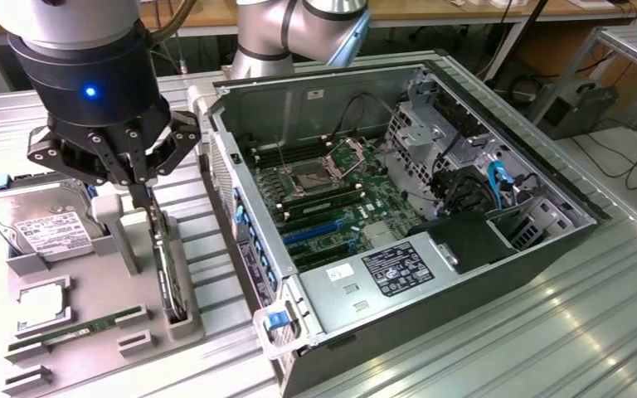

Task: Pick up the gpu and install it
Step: 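Reach for the gpu, then pick up the gpu and move the gpu toward the slot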

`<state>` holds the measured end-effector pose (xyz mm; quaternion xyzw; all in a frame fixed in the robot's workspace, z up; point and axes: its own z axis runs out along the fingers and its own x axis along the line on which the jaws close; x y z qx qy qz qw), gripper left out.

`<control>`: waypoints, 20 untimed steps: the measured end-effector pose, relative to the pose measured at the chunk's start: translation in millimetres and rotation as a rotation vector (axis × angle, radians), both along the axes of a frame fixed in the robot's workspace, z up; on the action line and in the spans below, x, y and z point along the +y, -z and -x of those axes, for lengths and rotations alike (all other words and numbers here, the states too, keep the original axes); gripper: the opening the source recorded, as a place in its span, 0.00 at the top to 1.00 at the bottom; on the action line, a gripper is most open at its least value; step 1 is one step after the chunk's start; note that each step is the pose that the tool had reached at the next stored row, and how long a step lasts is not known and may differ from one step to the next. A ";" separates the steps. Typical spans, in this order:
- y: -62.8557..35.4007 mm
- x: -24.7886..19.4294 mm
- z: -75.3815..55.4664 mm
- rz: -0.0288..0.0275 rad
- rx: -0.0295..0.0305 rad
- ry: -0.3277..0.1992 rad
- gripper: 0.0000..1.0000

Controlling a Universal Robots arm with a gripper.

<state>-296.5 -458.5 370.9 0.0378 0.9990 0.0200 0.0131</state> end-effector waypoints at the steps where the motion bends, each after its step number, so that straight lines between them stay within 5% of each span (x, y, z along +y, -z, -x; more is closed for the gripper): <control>1: 0.0 0.0 0.0 0.0000 0.0000 0.000 0.89; 12: 0.0 0.0 0.0 0.0000 0.0000 0.000 0.89; 14: 0.0 0.0 0.0 0.0000 0.0000 0.000 0.83; 15: 0.0 0.0 0.0 0.0000 0.0000 0.000 0.71; 20: 2.8 0.0 0.0 0.0009 -0.0005 0.000 0.64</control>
